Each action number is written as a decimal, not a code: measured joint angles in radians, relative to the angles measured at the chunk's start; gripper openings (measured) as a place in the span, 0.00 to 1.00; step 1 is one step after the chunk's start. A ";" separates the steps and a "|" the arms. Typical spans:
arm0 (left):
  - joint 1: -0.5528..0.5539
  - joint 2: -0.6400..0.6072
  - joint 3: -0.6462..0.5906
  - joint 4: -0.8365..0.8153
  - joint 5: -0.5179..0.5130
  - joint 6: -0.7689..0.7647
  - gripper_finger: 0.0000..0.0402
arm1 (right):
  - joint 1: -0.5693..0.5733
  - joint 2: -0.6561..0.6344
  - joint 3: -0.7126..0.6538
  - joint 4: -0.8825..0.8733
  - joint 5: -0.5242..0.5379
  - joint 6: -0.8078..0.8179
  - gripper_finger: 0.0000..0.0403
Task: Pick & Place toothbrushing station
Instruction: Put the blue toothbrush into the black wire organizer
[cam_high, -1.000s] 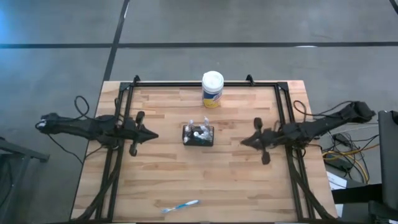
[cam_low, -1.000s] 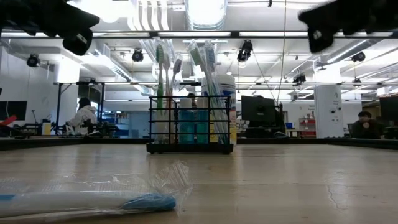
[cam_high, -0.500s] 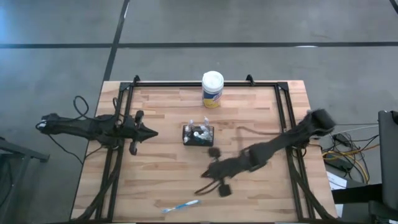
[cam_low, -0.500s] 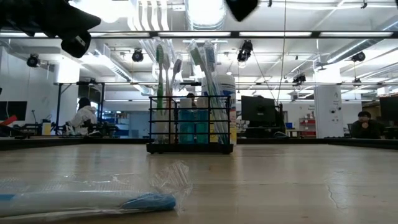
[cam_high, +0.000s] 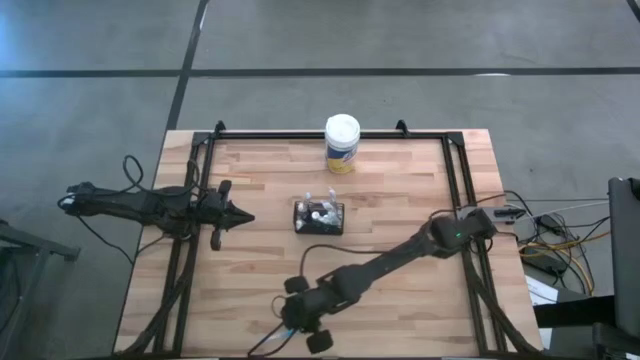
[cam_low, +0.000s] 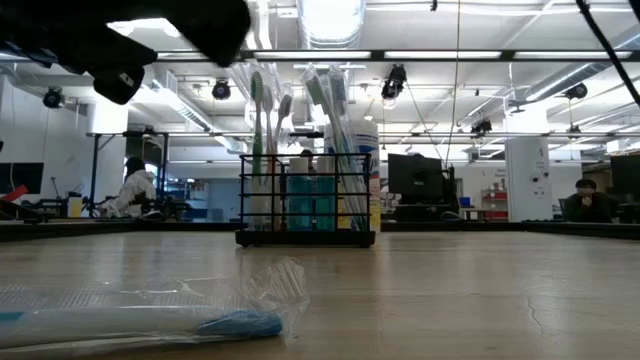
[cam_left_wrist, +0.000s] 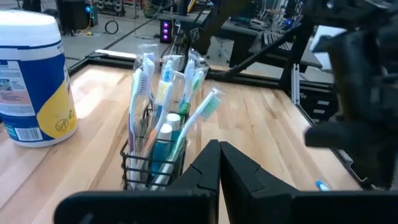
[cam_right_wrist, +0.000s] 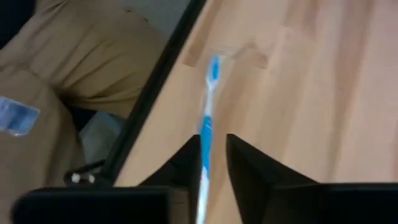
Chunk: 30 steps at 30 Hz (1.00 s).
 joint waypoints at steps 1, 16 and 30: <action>0.000 0.000 0.000 0.001 0.000 0.000 0.02 | -0.001 0.034 0.053 -0.026 -0.013 -0.005 0.19; 0.000 0.000 -0.002 -0.004 0.000 -0.023 0.02 | 0.005 0.163 0.160 -0.142 -0.079 0.064 0.46; 0.000 -0.001 -0.043 0.005 -0.008 -0.078 0.02 | 0.032 0.186 0.090 -0.134 0.013 0.087 0.44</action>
